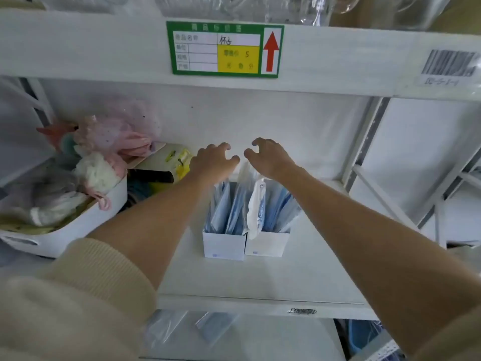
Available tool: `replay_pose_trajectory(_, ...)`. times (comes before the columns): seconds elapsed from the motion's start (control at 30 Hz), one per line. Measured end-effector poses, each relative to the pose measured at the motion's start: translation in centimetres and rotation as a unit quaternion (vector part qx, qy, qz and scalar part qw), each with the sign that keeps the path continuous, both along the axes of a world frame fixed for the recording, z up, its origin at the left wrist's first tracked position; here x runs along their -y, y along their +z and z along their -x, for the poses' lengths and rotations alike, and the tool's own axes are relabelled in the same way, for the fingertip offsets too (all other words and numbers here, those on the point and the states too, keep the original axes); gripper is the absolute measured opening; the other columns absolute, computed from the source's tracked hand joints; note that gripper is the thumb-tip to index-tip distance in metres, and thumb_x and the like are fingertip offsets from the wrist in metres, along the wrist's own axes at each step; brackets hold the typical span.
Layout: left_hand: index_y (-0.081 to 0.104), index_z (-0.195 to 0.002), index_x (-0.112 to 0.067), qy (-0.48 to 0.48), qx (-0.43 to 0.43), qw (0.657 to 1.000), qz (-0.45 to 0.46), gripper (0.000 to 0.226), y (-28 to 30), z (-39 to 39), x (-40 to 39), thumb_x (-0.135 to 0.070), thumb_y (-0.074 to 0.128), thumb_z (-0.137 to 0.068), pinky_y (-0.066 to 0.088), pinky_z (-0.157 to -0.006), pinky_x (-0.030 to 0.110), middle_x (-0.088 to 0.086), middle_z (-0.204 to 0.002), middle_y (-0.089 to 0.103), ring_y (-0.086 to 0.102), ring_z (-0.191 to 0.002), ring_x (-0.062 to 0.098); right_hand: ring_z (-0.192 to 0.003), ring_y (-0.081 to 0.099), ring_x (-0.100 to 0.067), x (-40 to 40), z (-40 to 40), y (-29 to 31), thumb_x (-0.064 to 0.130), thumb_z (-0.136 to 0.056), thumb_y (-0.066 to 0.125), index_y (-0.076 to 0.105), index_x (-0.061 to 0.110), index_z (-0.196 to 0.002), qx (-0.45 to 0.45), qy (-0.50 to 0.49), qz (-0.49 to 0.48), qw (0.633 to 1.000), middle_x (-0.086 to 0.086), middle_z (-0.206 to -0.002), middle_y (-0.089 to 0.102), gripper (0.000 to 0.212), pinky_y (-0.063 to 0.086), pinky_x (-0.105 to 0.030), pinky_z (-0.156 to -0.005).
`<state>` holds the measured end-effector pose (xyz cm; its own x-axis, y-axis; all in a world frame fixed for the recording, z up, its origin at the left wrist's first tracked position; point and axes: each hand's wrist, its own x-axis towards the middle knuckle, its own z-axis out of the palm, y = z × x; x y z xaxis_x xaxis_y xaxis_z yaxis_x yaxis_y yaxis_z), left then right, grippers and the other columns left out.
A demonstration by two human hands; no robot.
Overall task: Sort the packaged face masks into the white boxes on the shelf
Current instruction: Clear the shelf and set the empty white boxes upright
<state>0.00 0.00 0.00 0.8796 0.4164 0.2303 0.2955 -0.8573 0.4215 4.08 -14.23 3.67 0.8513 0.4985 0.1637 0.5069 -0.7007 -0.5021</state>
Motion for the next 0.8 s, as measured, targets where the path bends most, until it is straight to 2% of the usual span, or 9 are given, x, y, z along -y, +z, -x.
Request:
replay_pose_trajectory(0.1,0.037,-0.141,-0.020,0.011,-0.008,0.996,0.084,0.064,-0.9,0.6,-1.4,-0.052,0.047,-0.086,0.043,-0.072,0.031,0.010,-0.124,0.056,0.058,-0.101,0.025,-0.116,0.049,-0.027,-2.7,1.5,0.5,0.028,-0.087,0.049,0.049,0.011,-0.130,0.023,0.050,-0.018,0.998,-0.010,-0.129,0.050,0.046,0.044,-0.035,-0.091)
replay_pose_trajectory(0.2,0.041,-0.136,-0.007,0.015,-0.035,0.993,0.108,0.056,-1.9,0.8,-2.6,-0.033,0.056,-0.089,0.043,-0.076,0.036,0.015,-0.122,0.059,0.057,-0.104,0.029,-0.111,0.053,-0.029,-6.2,3.1,0.0,0.022,-0.088,0.047,0.056,0.003,-0.115,0.036,0.075,-0.006,0.997,-0.013,-0.120,0.054,0.034,0.044,-0.032,-0.087)
replay_pose_trajectory(0.27,0.046,-0.130,-0.001,0.007,-0.040,0.993,0.109,0.046,-2.6,0.7,-3.2,-0.023,0.057,-0.091,0.045,-0.087,0.037,0.019,-0.126,0.057,0.055,-0.114,0.033,-0.111,0.052,-0.033,-7.8,3.3,-1.1,0.023,-0.091,0.044,0.055,0.004,-0.106,0.011,0.041,-0.018,0.999,-0.015,-0.118,0.053,0.027,0.041,-0.032,-0.082)
replay_pose_trajectory(0.43,0.048,-0.123,-0.016,-0.035,-0.027,0.989,0.139,0.049,-4.5,-0.1,-3.8,-0.034,0.063,-0.081,0.041,-0.058,0.030,0.009,-0.106,0.064,0.060,-0.078,0.022,-0.121,0.033,-0.034,-7.6,2.5,-4.5,0.040,-0.087,0.043,0.044,0.007,-0.123,-0.032,-0.128,0.006,0.991,-0.015,-0.125,0.042,0.048,0.033,-0.043,-0.096)
replay_pose_trajectory(0.5,0.045,-0.127,-0.022,-0.052,-0.020,0.985,0.160,0.058,-5.6,-0.4,-4.0,-0.039,0.066,-0.076,0.049,-0.067,0.031,0.004,-0.109,0.064,0.062,-0.085,0.021,-0.121,0.035,-0.036,-6.9,1.8,-5.3,0.030,-0.083,0.051,0.037,0.008,-0.125,-0.092,-0.167,-0.027,0.981,-0.016,-0.127,0.038,0.049,0.037,-0.041,-0.089)
replay_pose_trajectory(0.6,0.016,-0.147,-0.025,-0.041,0.002,0.971,0.236,0.088,-7.5,-0.6,-4.1,-0.037,0.071,-0.078,0.051,-0.089,0.040,0.009,-0.130,0.058,0.061,-0.107,0.031,-0.118,0.048,-0.035,-6.8,0.7,-5.9,0.020,-0.085,0.057,0.015,0.007,-0.142,-0.248,-0.198,-0.105,0.943,-0.019,-0.137,0.037,0.072,0.044,-0.034,-0.077)
replay_pose_trajectory(0.67,-0.008,-0.150,-0.026,-0.018,-0.002,0.965,0.261,0.108,-8.4,-0.8,-3.9,-0.043,0.071,-0.078,0.050,-0.087,0.038,0.011,-0.136,0.054,0.060,-0.111,0.034,-0.120,0.049,-0.035,-6.7,0.3,-6.4,0.019,-0.089,0.056,-0.004,0.004,-0.148,-0.300,-0.216,-0.156,0.916,-0.020,-0.144,0.035,0.085,0.047,-0.034,-0.087)
replay_pose_trajectory(0.73,0.001,-0.151,-0.022,0.005,0.001,0.961,0.275,0.104,-9.1,-1.1,-3.8,-0.048,0.069,-0.078,0.048,-0.081,0.033,0.009,-0.126,0.060,0.061,-0.108,0.033,-0.116,0.052,-0.033,-6.5,0.0,-7.3,0.016,-0.088,0.057,0.014,-0.001,-0.146,-0.329,-0.213,-0.236,0.889,-0.021,-0.140,0.042,0.075,0.047,-0.036,-0.089)
replay_pose_trajectory(0.8,0.041,-0.136,-0.014,-0.013,-0.027,0.969,0.244,0.067,-9.5,-1.6,-3.8,-0.048,0.063,-0.083,0.043,-0.076,0.029,0.008,-0.112,0.064,0.062,-0.105,0.033,-0.090,0.060,-0.026,-6.8,0.2,-8.3,0.018,-0.083,0.061,0.049,0.001,-0.127,-0.383,-0.170,-0.306,0.855,-0.019,-0.119,0.059,0.048,0.048,-0.034,-0.074)
